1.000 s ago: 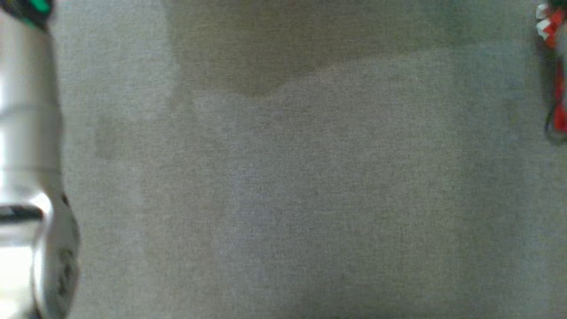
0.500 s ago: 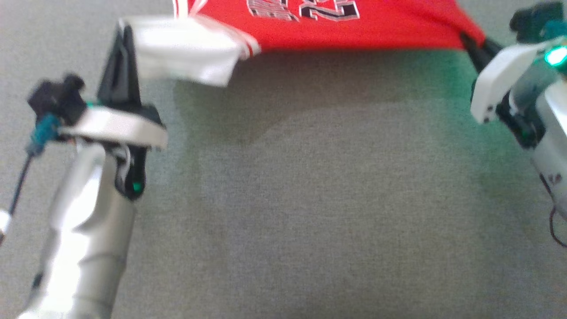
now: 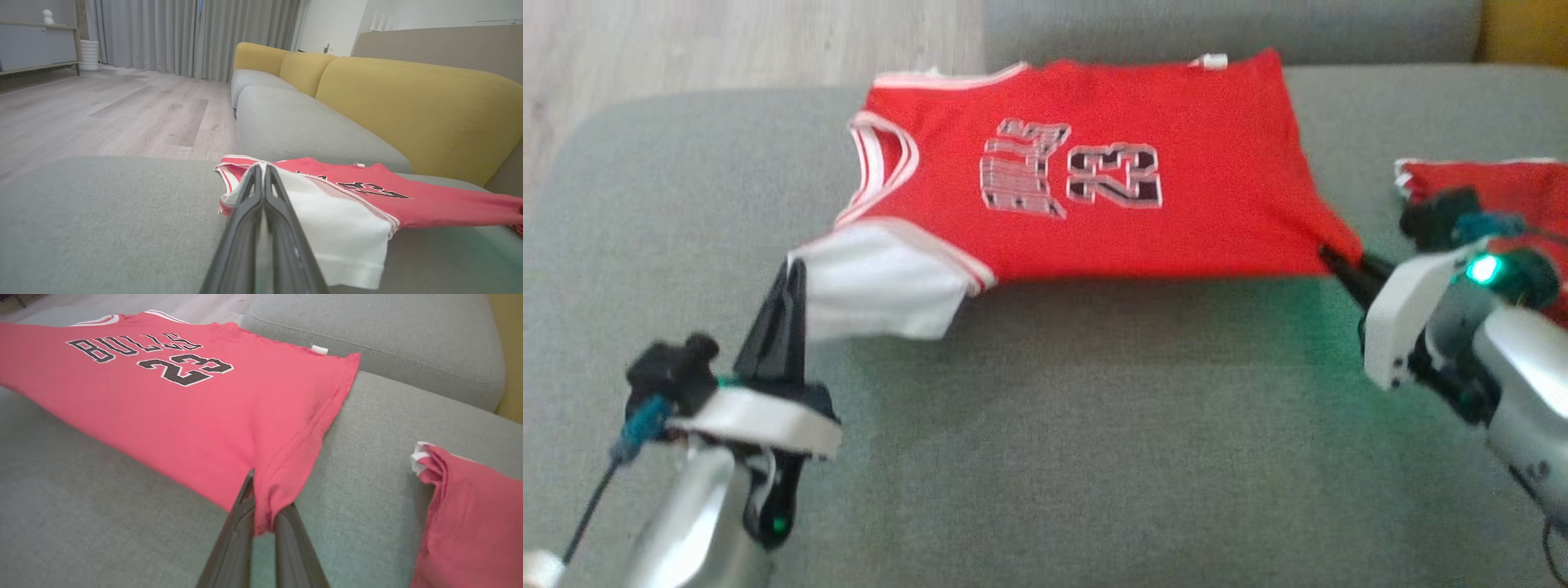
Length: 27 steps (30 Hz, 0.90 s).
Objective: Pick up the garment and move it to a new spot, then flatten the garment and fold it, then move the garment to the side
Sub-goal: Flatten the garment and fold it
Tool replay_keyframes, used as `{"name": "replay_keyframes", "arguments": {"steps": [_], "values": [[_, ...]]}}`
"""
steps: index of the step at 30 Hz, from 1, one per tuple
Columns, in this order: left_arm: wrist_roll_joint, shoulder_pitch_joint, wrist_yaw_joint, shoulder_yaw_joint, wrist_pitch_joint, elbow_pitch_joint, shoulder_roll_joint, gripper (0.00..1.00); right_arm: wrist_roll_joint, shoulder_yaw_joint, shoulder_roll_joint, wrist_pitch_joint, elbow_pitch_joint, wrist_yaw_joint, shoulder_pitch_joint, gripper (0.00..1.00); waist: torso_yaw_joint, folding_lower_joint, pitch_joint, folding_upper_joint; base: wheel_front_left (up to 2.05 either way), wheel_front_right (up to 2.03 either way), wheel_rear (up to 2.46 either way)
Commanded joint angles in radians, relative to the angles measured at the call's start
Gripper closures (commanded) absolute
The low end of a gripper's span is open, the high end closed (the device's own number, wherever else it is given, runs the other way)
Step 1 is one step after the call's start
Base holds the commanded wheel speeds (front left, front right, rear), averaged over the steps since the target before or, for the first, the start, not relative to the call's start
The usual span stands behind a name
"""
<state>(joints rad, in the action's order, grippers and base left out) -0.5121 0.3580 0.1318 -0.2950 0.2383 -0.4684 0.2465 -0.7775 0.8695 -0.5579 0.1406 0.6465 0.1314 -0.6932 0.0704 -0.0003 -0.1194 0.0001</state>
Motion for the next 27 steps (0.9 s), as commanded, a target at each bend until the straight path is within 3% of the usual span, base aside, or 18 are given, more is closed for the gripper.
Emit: {"name": "replay_keyframes", "arguments": {"steps": [1, 16, 27], "values": [[-0.009, -0.008, -0.01, 0.03, -0.005, 0.054, 0.043, 1.0, -0.015, 0.006, -0.037, -0.008, -0.034, -0.001, 0.028, 1.0, -0.009, 0.0003, 0.047, -0.0001, 0.0, 0.0, 0.0], [-0.041, -0.297, -0.085, 0.014, -0.102, 0.299, 0.075, 1.0, -0.122, 0.007, -0.099, 0.036, -0.183, -0.001, 0.23, 1.0, -0.024, 0.0003, 0.141, -0.0001, 0.0, 0.0, 0.0], [-0.022, -0.282, -0.109, 0.0, -0.162, 0.355, 0.107, 1.0, -0.083, -0.054, -0.101, 0.08, -0.225, -0.001, 0.245, 1.0, -0.025, 0.0003, 0.102, -0.0001, 0.0, 0.0, 0.0]]}}
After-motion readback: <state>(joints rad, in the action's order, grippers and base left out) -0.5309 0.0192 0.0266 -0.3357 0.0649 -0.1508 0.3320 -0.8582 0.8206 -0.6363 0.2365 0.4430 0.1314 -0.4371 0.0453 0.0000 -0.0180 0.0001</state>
